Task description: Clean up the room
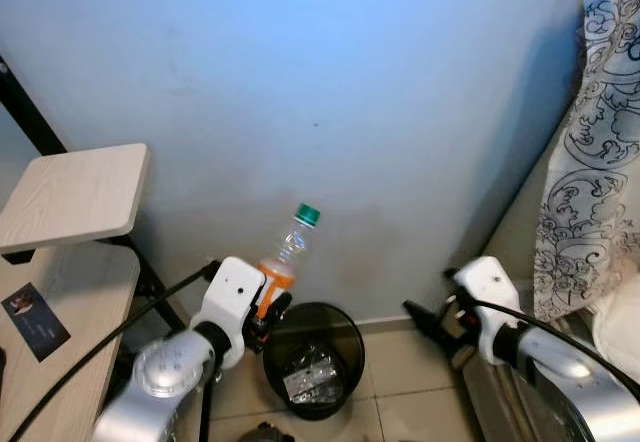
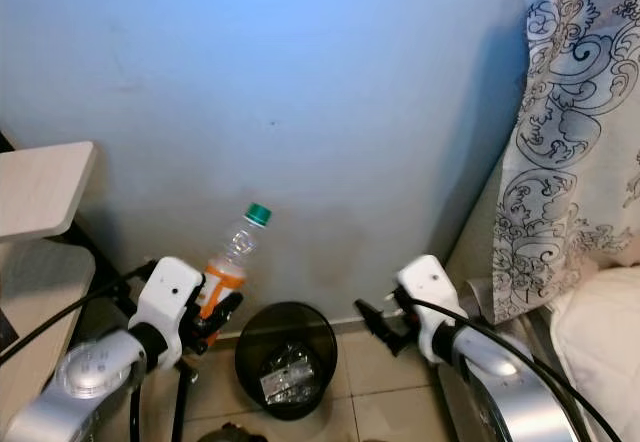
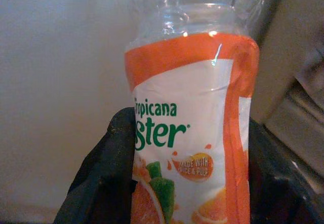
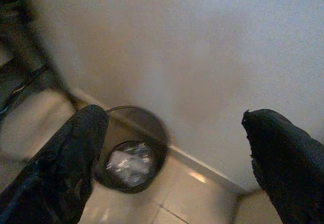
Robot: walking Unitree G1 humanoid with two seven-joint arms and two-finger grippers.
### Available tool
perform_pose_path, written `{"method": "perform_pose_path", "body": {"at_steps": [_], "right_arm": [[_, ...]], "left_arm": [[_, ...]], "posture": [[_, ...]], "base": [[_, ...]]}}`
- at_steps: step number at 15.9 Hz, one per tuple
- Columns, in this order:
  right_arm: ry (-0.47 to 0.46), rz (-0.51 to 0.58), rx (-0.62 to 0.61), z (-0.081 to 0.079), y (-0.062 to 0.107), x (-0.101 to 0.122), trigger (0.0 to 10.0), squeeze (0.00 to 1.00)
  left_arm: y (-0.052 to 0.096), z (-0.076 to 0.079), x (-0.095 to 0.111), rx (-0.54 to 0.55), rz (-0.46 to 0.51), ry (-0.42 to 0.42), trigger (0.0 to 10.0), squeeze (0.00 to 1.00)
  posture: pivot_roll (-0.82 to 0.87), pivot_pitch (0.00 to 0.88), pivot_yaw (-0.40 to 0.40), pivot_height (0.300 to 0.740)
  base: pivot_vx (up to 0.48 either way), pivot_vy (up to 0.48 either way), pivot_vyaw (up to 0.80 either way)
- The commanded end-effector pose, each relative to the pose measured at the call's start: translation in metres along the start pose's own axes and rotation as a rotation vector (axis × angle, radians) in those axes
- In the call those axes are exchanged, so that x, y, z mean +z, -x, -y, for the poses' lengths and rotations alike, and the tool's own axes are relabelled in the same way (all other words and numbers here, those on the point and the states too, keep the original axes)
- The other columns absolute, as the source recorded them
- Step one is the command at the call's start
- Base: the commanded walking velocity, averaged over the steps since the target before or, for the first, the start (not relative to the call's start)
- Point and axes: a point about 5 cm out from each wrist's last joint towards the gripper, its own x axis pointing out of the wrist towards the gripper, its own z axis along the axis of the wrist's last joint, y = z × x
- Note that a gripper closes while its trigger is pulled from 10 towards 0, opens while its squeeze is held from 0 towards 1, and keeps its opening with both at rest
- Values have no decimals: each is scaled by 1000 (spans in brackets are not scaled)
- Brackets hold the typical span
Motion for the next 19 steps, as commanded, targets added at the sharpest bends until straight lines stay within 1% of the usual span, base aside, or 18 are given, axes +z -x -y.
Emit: {"method": "perform_pose_path", "body": {"at_steps": [1, 3, 5, 6, 7, 8, 9, 10, 11, 12, 14, 19], "right_arm": [[19, 16, 89, -3, -5, 4, 10000, 0], [77, -5, 208, -7, -14, 6, 10000, 0], [116, -19, 298, -11, -17, 9, 10000, 0], [139, -29, 340, -13, -16, 10, 10000, 0], [149, -38, 364, -14, -14, 10, 10000, 0], [183, -70, 421, -15, -9, 7, 10000, 0], [191, -87, 444, -16, -5, 5, 10000, 0], [195, -93, 455, -17, -4, 5, 10000, 0], [203, -112, 485, -20, 3, 3, 10000, 0], [205, -116, 490, -20, 5, 3, 10000, 0], [207, -130, 519, -23, 19, 3, 10000, 0], [185, -124, 510, -27, 28, 1, 10000, 0]], "left_arm": [[-5, -3, -7, -56, -29, -17, 10000, 0], [-21, -15, -15, -119, -73, -120, 10000, 0], [-40, -23, -19, -170, -115, -183, 10000, 0], [-51, -27, -21, -197, -137, -229, 10000, 0], [-59, -30, -20, -208, -148, -252, 10000, 0], [-79, -37, -17, -228, -161, -289, 10000, 0], [-86, -38, -15, -234, -165, -304, 10000, 0], [-89, -39, -14, -235, -166, -309, 10000, 0], [-99, -39, -12, -227, -172, -309, 10000, 0], [-101, -40, -11, -220, -172, -315, 10000, 0], [-110, -45, -5, -201, -174, -362, 10000, 0], [-116, -50, 6, -194, -157, -396, 10000, 0]], "posture": [[-8, 88, 47, 740], [-9, 100, 33, 740], [-16, 115, 25, 740], [-27, 123, 21, 740], [-34, 132, 19, 740], [-52, 151, 18, 740], [-61, 159, 20, 740], [-70, 168, 20, 740], [-87, 183, 28, 740], [-87, 183, 28, 740], [-120, 198, 57, 740], [-134, 192, 102, 740]], "base": [[0, 0, 0], [0, 0, 0], [0, 0, 0], [0, 0, 0], [0, 0, 0], [0, 0, 0], [0, 0, 0], [0, 0, 0], [0, 0, 0], [0, 0, 0], [0, 0, 0], [0, 0, 0]]}}
